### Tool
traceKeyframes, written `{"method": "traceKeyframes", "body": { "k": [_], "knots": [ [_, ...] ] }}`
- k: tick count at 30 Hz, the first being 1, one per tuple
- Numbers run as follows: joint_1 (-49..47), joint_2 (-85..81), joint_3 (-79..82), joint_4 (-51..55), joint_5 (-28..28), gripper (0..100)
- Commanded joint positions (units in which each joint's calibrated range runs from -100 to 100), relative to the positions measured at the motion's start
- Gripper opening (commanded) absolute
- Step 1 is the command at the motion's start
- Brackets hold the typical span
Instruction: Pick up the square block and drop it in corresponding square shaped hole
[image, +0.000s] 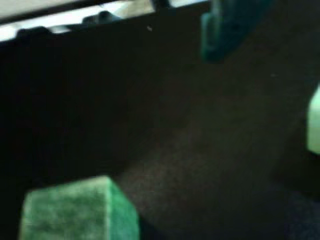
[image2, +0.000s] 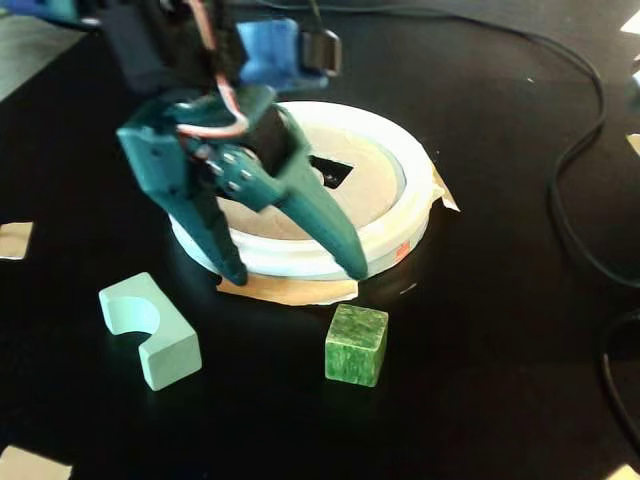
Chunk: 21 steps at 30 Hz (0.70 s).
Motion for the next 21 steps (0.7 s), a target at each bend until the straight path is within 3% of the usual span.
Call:
{"method": "traceKeyframes", "body": {
  "k": [1, 21],
  "knots": [
    [-4.0, 9.8, -18.1, 6.2, -0.4, 84],
    [-5.7, 25.3, -27.4, 7.2, -0.5, 84]
  ]
}}
